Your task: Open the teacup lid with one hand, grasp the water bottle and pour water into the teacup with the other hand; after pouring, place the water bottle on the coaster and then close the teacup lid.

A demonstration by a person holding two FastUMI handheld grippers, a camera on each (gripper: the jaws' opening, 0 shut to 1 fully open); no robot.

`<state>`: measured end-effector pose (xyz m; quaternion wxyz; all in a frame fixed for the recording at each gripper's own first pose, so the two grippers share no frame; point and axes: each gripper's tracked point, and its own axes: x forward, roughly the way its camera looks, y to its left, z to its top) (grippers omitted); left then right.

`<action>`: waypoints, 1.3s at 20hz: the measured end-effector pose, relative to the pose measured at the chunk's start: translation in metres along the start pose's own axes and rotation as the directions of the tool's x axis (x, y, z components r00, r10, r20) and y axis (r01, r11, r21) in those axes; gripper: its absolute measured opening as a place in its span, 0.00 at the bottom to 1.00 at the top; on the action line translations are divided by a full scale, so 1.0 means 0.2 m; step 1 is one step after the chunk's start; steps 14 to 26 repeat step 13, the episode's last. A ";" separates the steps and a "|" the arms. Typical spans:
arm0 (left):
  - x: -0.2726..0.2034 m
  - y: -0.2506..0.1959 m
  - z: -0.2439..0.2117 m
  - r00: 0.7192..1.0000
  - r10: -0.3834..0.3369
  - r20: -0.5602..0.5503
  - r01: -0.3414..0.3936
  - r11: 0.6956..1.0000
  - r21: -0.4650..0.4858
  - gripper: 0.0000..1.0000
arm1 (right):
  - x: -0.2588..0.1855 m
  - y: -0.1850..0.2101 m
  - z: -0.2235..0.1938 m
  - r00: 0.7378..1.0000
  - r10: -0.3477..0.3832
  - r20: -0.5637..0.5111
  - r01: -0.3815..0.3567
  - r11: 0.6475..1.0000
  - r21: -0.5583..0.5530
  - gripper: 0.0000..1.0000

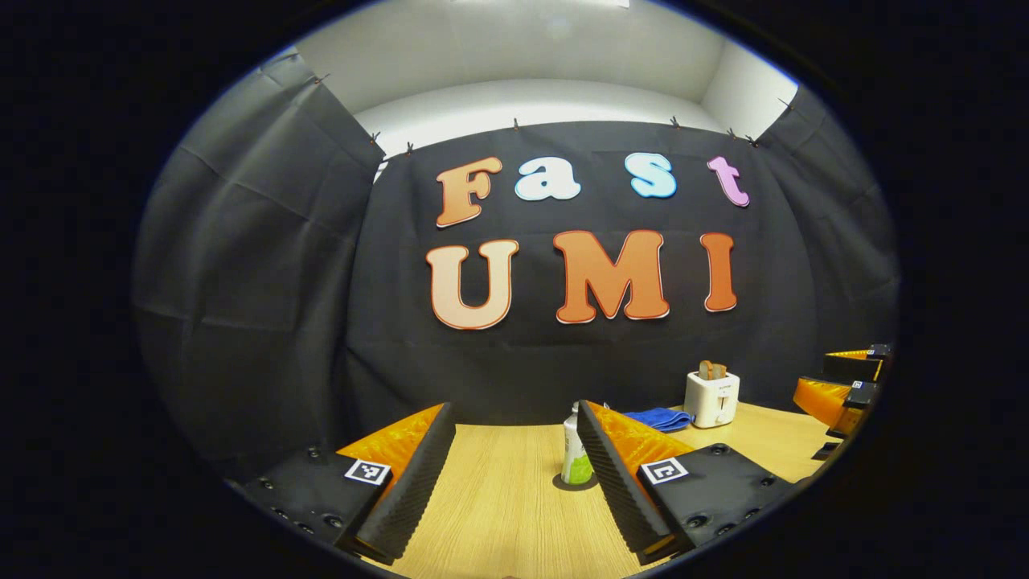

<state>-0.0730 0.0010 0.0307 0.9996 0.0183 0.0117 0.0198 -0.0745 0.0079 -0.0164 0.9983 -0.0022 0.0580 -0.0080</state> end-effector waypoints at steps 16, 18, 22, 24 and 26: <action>-0.10 0.06 0.14 0.999 0.012 0.046 -0.013 1.000 0.017 0.96 | -0.08 0.02 0.06 1.000 0.012 0.006 -0.012 1.000 0.009 0.93; -0.10 0.06 0.14 0.999 0.012 0.046 -0.013 1.000 0.017 0.96 | -0.08 0.02 0.06 1.000 0.012 0.006 -0.012 1.000 0.009 0.93; -0.10 0.06 0.14 0.999 0.012 0.046 -0.013 1.000 0.017 0.96 | -0.08 0.02 0.06 1.000 0.012 0.006 -0.012 1.000 0.009 0.93; -0.10 0.06 0.14 0.999 0.012 0.046 -0.013 1.000 0.017 0.96 | -0.08 0.02 0.06 1.000 0.012 0.006 -0.012 1.000 0.009 0.93; -0.10 0.06 0.14 0.999 0.012 0.046 -0.013 1.000 0.017 0.96 | -0.08 0.02 0.06 1.000 0.012 0.006 -0.012 1.000 0.009 0.93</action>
